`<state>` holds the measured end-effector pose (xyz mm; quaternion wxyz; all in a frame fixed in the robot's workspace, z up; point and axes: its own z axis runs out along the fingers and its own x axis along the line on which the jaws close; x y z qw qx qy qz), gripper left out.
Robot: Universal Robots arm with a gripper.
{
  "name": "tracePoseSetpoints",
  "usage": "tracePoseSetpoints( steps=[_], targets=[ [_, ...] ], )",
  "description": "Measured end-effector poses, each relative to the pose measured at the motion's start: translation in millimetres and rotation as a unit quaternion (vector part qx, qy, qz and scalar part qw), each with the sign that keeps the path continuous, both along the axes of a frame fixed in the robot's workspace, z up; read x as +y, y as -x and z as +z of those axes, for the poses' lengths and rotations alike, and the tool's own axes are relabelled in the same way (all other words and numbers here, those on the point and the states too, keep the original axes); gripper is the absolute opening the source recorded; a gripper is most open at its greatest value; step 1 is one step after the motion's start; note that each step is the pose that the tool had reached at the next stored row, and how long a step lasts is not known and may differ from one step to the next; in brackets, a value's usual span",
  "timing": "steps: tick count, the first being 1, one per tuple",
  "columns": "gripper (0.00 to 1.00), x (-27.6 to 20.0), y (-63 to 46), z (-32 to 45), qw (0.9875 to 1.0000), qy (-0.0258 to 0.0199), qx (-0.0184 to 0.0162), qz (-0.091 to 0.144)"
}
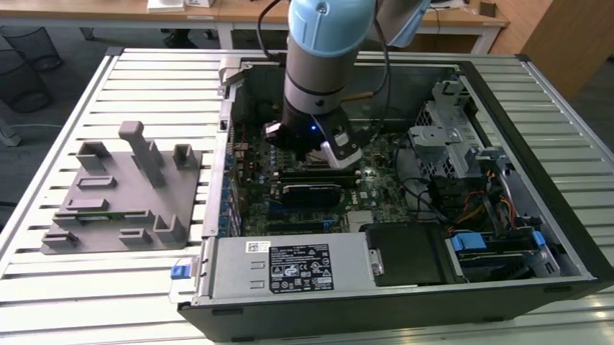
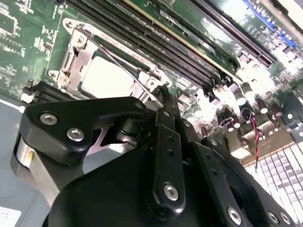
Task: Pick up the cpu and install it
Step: 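Install the second cpu locking lever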
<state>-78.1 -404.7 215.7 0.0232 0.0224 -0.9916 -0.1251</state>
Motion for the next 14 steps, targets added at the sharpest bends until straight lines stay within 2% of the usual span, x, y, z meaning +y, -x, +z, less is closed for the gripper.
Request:
tracePoseSetpoints(
  steps=[6,12,14],
  targets=[
    [0.11,0.1,-5.3,5.0,1.0,-0.0001,0.0008,0.0],
    [0.11,0.5,-22.0,5.2,1.0,-0.0004,0.0029,0.0],
    [0.11,0.5,-24.1,5.6,1.0,-0.0005,0.003,0.0]
  ],
)
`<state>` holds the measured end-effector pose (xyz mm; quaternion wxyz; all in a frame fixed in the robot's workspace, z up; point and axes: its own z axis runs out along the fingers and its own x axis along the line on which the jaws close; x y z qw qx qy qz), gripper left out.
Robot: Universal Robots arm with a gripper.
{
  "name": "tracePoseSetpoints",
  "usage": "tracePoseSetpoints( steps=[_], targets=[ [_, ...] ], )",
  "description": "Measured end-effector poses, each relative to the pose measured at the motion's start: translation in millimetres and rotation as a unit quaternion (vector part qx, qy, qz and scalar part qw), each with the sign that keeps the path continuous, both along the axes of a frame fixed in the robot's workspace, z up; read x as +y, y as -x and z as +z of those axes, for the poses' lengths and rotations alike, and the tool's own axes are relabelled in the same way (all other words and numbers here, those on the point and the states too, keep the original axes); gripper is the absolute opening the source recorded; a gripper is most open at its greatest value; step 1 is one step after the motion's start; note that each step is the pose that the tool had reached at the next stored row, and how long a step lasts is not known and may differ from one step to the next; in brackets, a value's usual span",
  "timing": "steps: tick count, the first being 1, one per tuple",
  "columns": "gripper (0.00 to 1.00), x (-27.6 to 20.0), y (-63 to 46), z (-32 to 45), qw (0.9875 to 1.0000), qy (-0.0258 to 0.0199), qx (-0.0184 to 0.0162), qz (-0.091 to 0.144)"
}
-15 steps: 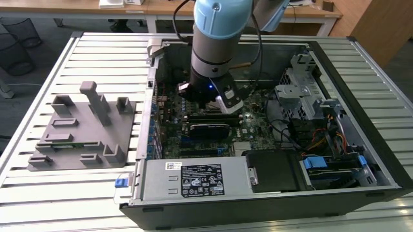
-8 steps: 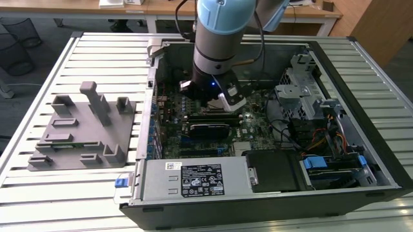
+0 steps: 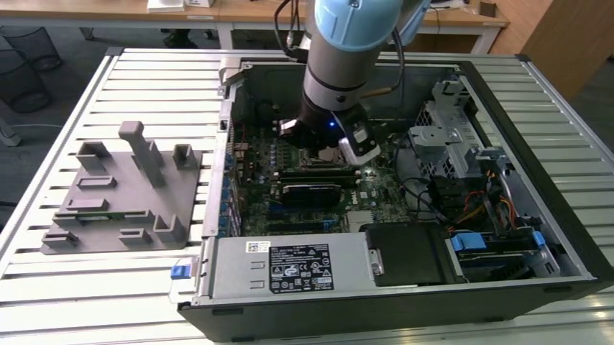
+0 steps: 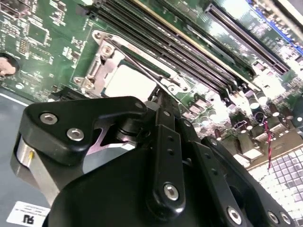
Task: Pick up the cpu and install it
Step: 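Install the second cpu locking lever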
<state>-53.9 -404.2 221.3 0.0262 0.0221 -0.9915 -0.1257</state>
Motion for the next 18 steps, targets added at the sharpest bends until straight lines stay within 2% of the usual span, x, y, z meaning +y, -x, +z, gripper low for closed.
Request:
tracePoseSetpoints(
  steps=[3,4,5,6,11,15,18],
  targets=[
    [0.11,0.3,-0.4,6.9,1.0,-0.0001,-0.0001,0.0],
    [0.11,0.3,-0.5,10.8,1.0,-0.0001,0.0,0.0],
    [0.11,0.3,-0.6,18.7,1.0,-0.0001,0.0003,0.0],
    [0.11,0.2,-2.0,22.1,1.0,0.0,0.0016,0.0],
    [0.11,-2.2,-3.9,21.8,1.0,-0.0001,0.0023,0.0],
    [0.11,-7.4,-4.4,20.6,1.0,-0.0001,0.0024,0.0],
    [0.11,-8.1,-4.4,20.3,1.0,-0.0001,0.0024,0.0]
  ],
)
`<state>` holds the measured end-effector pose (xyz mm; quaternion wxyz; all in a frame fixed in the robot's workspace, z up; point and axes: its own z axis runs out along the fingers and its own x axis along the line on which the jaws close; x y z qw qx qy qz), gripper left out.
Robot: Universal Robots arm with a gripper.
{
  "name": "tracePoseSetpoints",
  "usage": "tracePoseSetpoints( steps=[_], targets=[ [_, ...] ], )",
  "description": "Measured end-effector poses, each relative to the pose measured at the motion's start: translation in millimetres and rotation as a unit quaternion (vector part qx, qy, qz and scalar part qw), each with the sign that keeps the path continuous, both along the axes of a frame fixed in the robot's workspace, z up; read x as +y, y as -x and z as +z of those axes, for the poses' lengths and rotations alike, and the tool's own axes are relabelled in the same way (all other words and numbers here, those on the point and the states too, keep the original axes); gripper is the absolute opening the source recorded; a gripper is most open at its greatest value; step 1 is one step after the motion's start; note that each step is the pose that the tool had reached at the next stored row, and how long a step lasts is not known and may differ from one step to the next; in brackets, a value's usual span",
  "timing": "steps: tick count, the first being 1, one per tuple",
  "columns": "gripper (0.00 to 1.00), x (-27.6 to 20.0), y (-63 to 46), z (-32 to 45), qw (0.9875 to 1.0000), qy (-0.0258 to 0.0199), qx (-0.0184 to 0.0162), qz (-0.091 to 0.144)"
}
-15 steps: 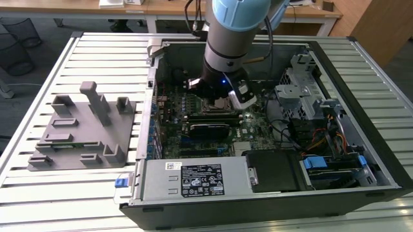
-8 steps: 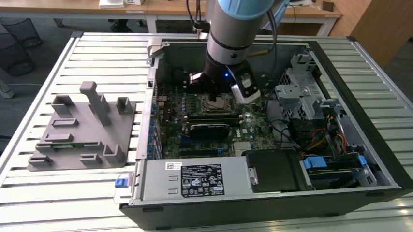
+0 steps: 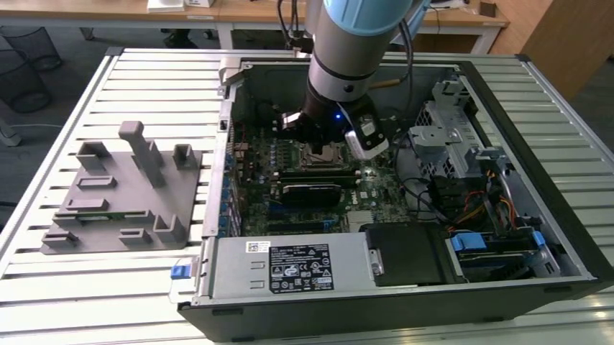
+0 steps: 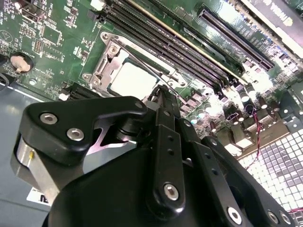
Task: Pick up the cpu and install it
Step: 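Install the second cpu locking lever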
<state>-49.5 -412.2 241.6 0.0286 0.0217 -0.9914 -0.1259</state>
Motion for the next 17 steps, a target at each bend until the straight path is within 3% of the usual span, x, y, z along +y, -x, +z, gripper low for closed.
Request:
tracePoseSetpoints(
  steps=[10,17],
  targets=[
    [0.11,-0.4,0.0,-0.1,1.0,0.0,0.0,0.0],
    [0.11,-6.7,-0.4,-0.1,1.0,-0.0001,0.0007,0.0]
  ],
)
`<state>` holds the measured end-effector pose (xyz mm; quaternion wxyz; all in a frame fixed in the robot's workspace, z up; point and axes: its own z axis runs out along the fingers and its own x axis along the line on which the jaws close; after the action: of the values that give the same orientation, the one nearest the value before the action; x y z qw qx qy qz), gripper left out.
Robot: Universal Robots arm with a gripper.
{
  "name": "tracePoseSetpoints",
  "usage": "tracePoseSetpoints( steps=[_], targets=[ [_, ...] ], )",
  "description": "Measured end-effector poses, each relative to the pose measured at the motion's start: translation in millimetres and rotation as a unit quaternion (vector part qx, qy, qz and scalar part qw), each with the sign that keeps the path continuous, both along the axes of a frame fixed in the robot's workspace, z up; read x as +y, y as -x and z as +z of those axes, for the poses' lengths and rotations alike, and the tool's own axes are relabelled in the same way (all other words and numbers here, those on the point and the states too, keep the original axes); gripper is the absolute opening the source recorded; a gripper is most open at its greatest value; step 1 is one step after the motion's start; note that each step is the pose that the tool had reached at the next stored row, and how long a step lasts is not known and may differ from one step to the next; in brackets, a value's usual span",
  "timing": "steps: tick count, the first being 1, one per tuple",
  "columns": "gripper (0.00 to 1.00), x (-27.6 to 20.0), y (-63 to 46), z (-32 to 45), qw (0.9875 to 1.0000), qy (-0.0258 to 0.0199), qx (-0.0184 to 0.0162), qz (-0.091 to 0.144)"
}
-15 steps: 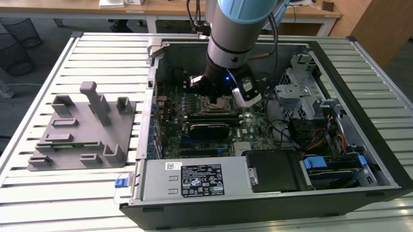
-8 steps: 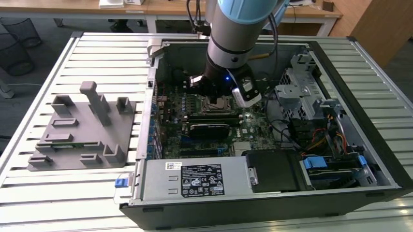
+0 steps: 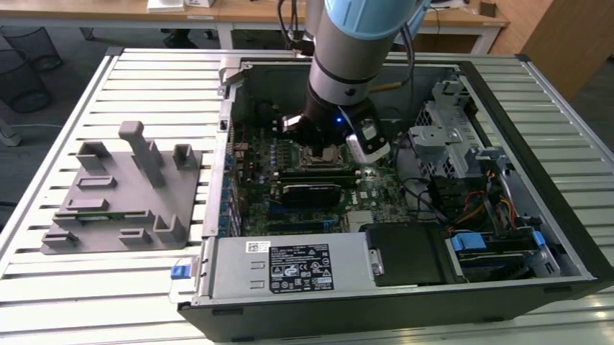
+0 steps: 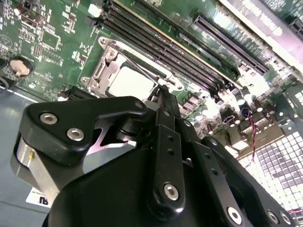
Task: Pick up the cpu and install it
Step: 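Install the second cpu locking lever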
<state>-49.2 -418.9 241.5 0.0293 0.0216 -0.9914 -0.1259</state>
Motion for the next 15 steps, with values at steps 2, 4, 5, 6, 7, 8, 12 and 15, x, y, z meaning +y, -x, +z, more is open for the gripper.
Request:
tracePoseSetpoints(
  steps=[2,4,5,6,7,8,12,15],
  targets=[
    [0.11,-2.1,0.0,-0.2,1.0,-0.0007,0.0001,0.0],
    [0.11,-3.9,0.0,-0.5,1.0,-0.0012,0.0001,0.0],
    [0.11,-4.1,0.1,-0.8,1.0,-0.0014,0.0,0.0],
    [0.11,-4.1,0.0,-1.2,1.0,-0.0015,0.0,0.0],
    [0.11,-4.1,0.0,-1.8,1.0,-0.0014,0.0,0.0],
    [0.11,-4.2,0.0,-2.6,1.0,-0.0013,0.0001,0.0],
    [0.11,-4.2,5.8,-8.1,1.0,-0.0013,0.0001,0.0],
    [0.11,-4.2,10.5,-13.3,1.0,-0.0013,0.0001,0.0]
  ],
)
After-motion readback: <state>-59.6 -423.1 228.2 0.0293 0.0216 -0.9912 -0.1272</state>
